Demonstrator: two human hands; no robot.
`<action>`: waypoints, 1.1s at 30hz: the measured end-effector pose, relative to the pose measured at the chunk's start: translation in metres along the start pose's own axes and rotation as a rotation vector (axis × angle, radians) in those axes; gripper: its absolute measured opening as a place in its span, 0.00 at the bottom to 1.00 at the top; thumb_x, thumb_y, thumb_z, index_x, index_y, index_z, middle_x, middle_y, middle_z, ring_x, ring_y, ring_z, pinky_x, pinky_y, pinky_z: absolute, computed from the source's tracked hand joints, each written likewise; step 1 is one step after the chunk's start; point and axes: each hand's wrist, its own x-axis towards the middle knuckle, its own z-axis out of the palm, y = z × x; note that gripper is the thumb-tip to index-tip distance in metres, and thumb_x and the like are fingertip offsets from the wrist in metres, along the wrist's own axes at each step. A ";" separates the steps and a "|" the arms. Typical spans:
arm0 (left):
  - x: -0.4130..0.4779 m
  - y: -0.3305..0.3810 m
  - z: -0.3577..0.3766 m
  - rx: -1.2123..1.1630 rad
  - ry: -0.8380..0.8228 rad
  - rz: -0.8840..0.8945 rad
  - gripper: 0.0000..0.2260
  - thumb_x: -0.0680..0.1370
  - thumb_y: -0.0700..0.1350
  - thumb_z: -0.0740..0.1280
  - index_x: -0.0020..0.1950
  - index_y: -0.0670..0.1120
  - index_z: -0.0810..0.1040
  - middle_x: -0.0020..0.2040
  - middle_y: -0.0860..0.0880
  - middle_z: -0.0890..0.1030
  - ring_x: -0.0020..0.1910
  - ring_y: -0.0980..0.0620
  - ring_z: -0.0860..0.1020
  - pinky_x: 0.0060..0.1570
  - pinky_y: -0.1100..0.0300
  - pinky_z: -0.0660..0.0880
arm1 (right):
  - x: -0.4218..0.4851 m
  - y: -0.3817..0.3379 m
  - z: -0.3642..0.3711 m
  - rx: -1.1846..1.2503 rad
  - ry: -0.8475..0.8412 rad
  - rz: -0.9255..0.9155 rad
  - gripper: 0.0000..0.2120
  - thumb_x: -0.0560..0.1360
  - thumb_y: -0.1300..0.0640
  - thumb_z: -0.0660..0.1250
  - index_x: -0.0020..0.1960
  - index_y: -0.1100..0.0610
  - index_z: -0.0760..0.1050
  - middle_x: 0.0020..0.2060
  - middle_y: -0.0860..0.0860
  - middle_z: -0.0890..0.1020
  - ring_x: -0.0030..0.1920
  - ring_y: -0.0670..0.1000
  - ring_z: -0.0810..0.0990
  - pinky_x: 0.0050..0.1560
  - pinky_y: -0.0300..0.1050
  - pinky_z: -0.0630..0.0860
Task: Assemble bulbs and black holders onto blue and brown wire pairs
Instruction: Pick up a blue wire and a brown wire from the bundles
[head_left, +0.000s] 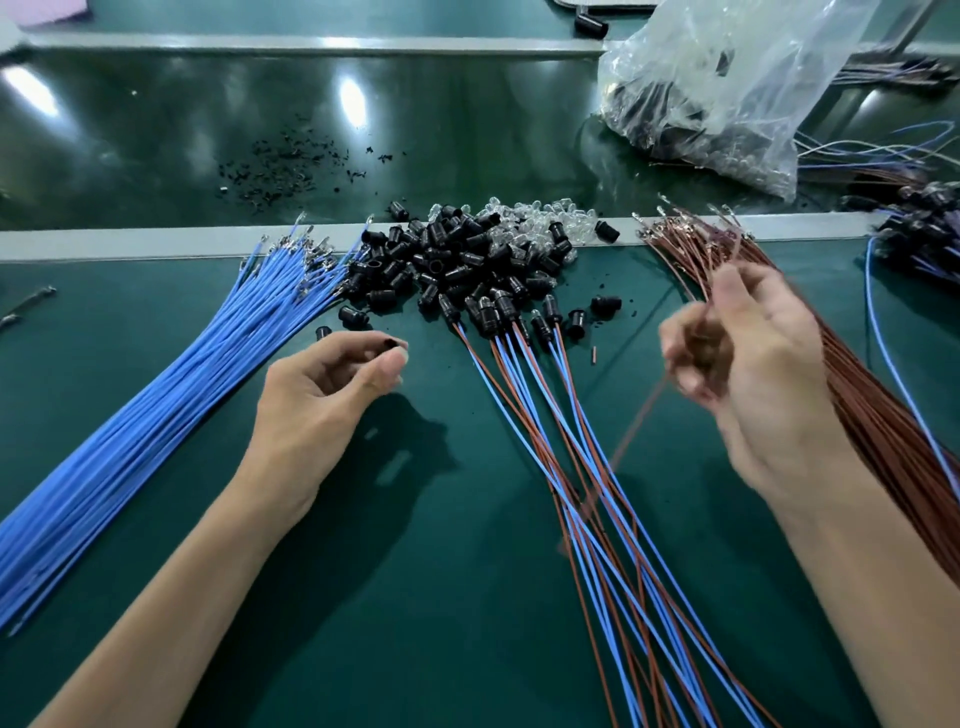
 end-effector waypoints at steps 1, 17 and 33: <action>-0.001 0.001 0.000 -0.152 -0.085 -0.004 0.10 0.67 0.55 0.73 0.43 0.51 0.84 0.40 0.54 0.82 0.41 0.59 0.79 0.47 0.69 0.75 | 0.001 -0.004 0.010 0.031 -0.072 -0.084 0.05 0.83 0.56 0.53 0.49 0.52 0.65 0.28 0.50 0.79 0.23 0.46 0.71 0.21 0.35 0.64; -0.019 0.009 0.013 -0.198 -0.703 -0.062 0.15 0.72 0.60 0.70 0.48 0.50 0.83 0.48 0.48 0.84 0.48 0.49 0.83 0.49 0.61 0.77 | -0.012 0.050 0.064 -0.243 -0.608 -0.096 0.06 0.78 0.61 0.63 0.47 0.54 0.78 0.39 0.52 0.82 0.34 0.45 0.77 0.37 0.35 0.73; -0.021 0.000 0.022 -0.031 -0.316 0.103 0.05 0.69 0.42 0.72 0.44 0.45 0.81 0.40 0.54 0.82 0.40 0.59 0.78 0.45 0.69 0.73 | -0.021 0.042 0.060 0.118 -0.259 -0.236 0.06 0.77 0.67 0.63 0.46 0.58 0.71 0.36 0.52 0.83 0.33 0.48 0.81 0.39 0.39 0.78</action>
